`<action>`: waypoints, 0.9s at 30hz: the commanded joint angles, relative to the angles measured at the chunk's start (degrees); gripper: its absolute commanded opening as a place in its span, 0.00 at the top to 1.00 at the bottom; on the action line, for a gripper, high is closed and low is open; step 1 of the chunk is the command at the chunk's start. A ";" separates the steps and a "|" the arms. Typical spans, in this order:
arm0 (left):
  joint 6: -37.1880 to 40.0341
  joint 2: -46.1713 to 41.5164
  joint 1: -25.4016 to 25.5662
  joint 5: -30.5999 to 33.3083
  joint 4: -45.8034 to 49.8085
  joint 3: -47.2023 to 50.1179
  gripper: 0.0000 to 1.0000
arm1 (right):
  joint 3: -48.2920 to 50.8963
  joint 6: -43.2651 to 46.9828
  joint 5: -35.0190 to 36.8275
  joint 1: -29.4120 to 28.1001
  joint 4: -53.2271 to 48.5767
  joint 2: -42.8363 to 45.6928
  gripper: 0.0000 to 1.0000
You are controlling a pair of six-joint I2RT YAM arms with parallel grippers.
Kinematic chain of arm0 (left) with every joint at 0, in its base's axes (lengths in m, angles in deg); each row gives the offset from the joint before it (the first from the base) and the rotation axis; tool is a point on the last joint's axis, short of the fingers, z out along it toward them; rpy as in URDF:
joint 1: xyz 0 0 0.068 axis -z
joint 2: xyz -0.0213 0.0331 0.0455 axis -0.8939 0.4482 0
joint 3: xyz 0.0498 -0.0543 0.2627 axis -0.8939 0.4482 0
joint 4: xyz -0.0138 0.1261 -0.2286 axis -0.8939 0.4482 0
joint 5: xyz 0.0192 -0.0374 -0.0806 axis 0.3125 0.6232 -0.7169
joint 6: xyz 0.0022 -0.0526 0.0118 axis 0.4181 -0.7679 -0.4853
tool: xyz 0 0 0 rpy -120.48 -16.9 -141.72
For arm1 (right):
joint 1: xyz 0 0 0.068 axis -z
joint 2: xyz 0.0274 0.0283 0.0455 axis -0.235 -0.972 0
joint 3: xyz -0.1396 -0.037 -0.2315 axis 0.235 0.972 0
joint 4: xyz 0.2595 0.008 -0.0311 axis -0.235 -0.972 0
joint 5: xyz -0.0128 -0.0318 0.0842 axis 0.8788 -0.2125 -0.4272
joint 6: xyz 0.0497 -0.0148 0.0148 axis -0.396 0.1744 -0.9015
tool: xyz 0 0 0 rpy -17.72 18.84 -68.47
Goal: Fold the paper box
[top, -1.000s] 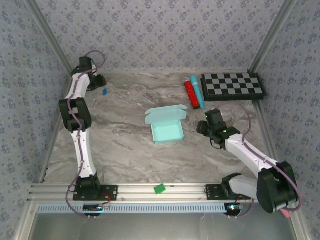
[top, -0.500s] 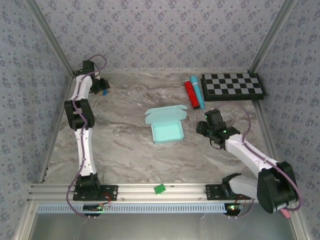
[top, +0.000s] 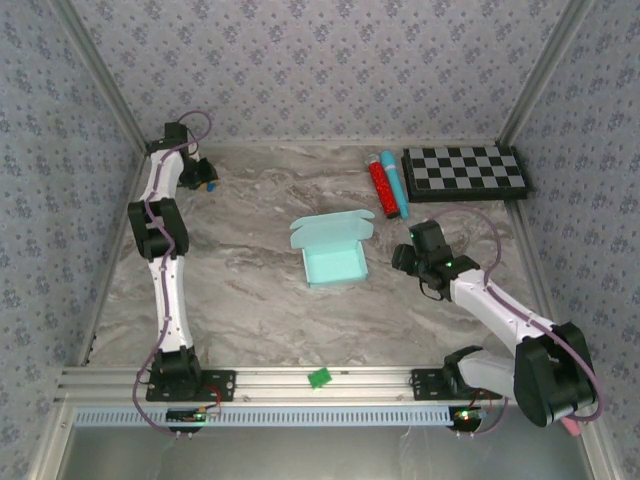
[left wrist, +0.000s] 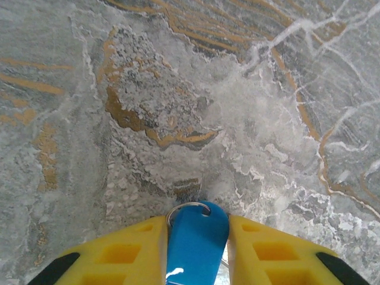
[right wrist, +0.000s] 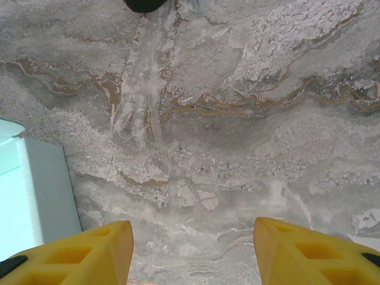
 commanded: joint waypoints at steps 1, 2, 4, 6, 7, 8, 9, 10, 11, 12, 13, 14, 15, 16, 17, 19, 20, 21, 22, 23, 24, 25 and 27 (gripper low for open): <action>1.56 -1.44 0.87 0.92 6.46 0.33 0.72 | 0.82 -1.01 -0.51 -0.42 0.40 0.21 0.42; 1.87 -2.33 1.27 1.83 6.32 1.49 0.72 | 0.98 -1.00 -0.56 -0.40 0.45 0.10 0.42; 2.60 -4.15 1.93 3.10 5.70 3.94 0.72 | 1.09 -1.00 -0.69 -0.47 0.61 0.03 0.42; 3.20 -5.84 2.82 4.39 5.59 5.87 0.75 | 1.25 -1.05 -0.69 -0.38 0.55 -0.06 0.42; 3.42 -6.49 3.14 5.04 5.66 6.77 0.76 | 1.34 -1.06 -0.78 -0.35 0.68 -0.08 0.42; 3.55 -7.35 3.46 5.93 5.76 7.81 0.76 | 1.48 -0.99 -0.80 -0.39 0.67 -0.19 0.42; 3.60 -8.35 3.84 6.75 5.64 9.12 0.76 | 1.52 -1.00 -0.91 -0.34 0.64 -0.30 0.42; 3.67 -9.29 4.17 7.18 5.27 10.54 0.76 | 1.59 -1.06 -0.95 -0.37 0.65 -0.24 0.42; 3.73 -10.52 4.48 7.67 4.71 12.20 0.76 | 1.70 -1.02 -0.95 -0.38 0.76 -0.23 0.42; 3.78 -11.77 4.85 8.26 4.10 14.11 0.76 | 1.79 -0.99 -1.00 -0.39 0.72 -0.23 0.42; 3.69 -12.99 5.11 8.68 3.66 15.62 0.76 | 1.84 -0.93 -1.00 -0.34 0.81 -0.20 0.42; 3.65 -14.28 5.38 9.00 3.23 17.45 0.76 | 1.95 -1.03 -1.04 -0.31 0.84 -0.24 0.42; 3.60 -15.58 5.56 9.08 2.56 19.17 0.76 | 1.97 -1.02 -1.04 -0.34 0.80 -0.23 0.42; 3.51 -16.76 5.72 9.18 1.94 20.79 0.76 | 2.06 -1.05 -1.04 -0.36 0.81 -0.26 0.42; 3.40 -18.17 5.82 9.33 1.05 22.55 0.75 | 2.17 -1.01 -1.04 -0.37 0.88 -0.26 0.42; 3.52 -20.40 5.92 9.26 -0.57 25.22 0.72 | 2.26 -1.07 -1.13 -0.36 1.06 -0.32 0.41; 3.65 -21.28 5.91 9.28 -1.04 26.21 0.70 | 2.31 -1.04 -1.13 -0.36 1.10 -0.40 0.41; 3.88 -21.92 5.93 9.35 -1.18 26.73 0.68 | 2.25 -1.01 -1.27 -0.29 1.28 -0.49 0.41; 4.16 -22.20 5.99 9.51 -1.23 27.08 0.67 | 2.26 -0.92 -1.26 -0.29 1.25 -0.58 0.41; 4.45 -22.41 6.00 9.53 -1.12 27.40 0.66 | 2.32 -0.99 -1.39 -0.31 1.42 -0.75 0.41; 4.72 -22.51 6.00 9.38 -1.01 27.70 0.65 | 2.35 -1.03 -1.46 -0.32 1.61 -0.84 0.41; 4.83 -22.50 6.00 9.37 -0.93 28.05 0.65 | 2.33 -1.00 -1.49 -0.37 1.70 -0.98 0.41; 5.39 -22.41 6.18 9.19 -1.05 29.02 0.63 | 2.42 -1.16 -1.72 -0.36 1.98 -1.20 0.41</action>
